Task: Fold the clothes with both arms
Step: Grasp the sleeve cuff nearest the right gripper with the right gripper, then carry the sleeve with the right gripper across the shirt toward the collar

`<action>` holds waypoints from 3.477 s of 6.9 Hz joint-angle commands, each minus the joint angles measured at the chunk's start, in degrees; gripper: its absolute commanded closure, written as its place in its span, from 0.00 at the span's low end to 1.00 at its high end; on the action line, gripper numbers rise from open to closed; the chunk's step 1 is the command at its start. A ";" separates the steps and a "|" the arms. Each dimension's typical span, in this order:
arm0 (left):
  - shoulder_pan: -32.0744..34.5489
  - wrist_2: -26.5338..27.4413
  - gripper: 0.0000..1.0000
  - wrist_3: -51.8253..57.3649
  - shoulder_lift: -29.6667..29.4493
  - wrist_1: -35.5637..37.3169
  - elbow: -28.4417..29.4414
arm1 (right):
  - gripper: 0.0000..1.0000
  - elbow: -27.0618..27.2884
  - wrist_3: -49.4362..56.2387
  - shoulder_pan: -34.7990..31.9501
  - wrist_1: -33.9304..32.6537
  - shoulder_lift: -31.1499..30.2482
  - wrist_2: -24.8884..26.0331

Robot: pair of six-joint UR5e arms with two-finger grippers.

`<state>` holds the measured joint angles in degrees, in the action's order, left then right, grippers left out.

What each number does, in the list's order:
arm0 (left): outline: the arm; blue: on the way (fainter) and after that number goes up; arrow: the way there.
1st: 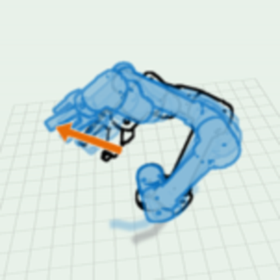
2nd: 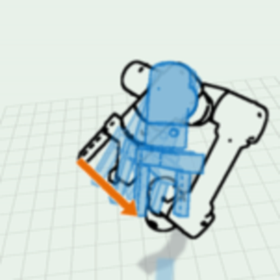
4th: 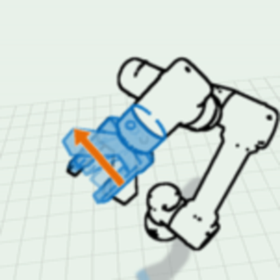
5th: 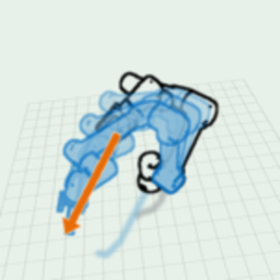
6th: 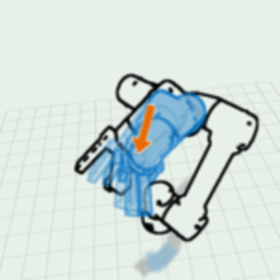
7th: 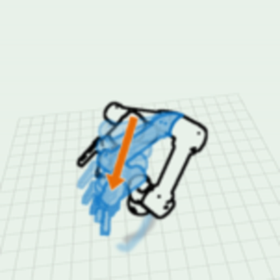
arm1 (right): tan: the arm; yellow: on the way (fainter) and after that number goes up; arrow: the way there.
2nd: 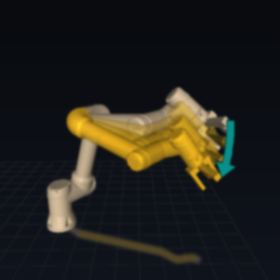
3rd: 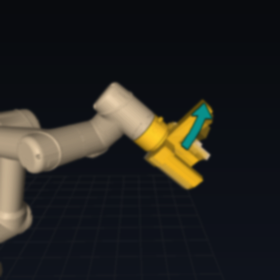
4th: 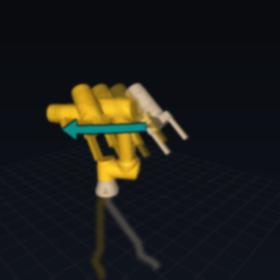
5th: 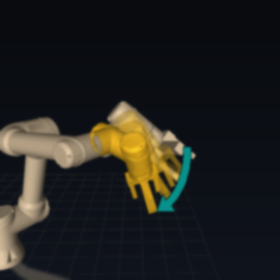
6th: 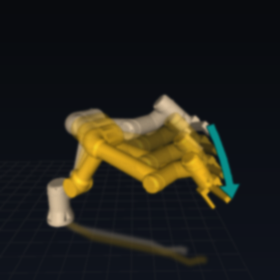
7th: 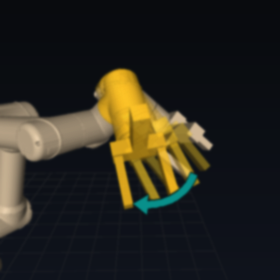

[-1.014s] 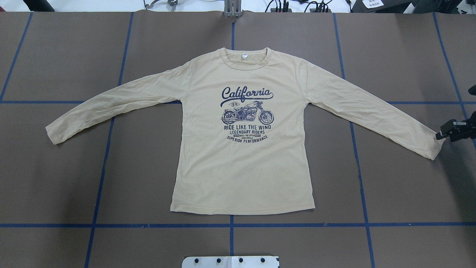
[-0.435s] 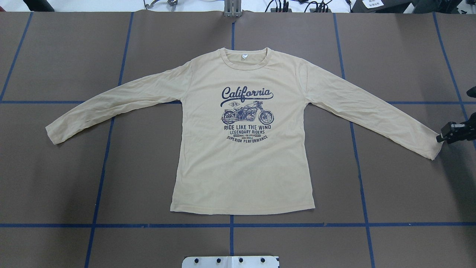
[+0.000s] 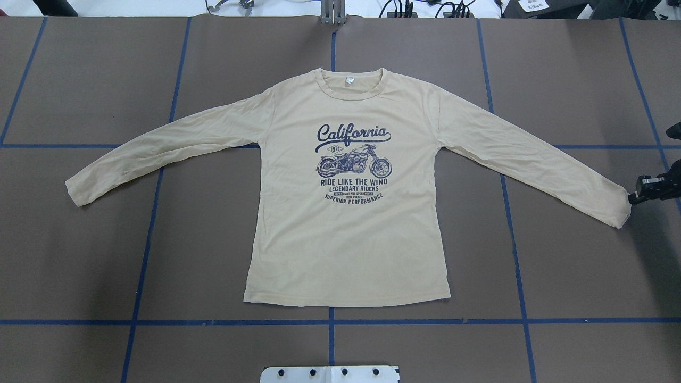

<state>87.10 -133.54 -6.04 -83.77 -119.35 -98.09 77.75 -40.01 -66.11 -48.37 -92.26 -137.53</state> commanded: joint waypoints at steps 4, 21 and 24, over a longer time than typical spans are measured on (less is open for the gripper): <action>0.00 -0.31 0.00 -0.03 -0.16 -1.49 -0.08 | 1.00 6.63 -24.47 5.36 -1.19 14.43 -2.48; 0.00 -0.40 0.00 -0.03 -0.07 -3.25 -0.17 | 0.31 -17.36 -36.37 30.60 -13.77 69.05 31.35; -1.39 -0.92 0.00 -6.55 -0.34 -7.63 -0.09 | 0.01 -25.37 -44.19 31.04 -13.50 75.65 34.52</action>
<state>86.63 -134.13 -7.72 -83.96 -124.90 -98.25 53.79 -82.79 -35.02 -61.92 -17.90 -103.42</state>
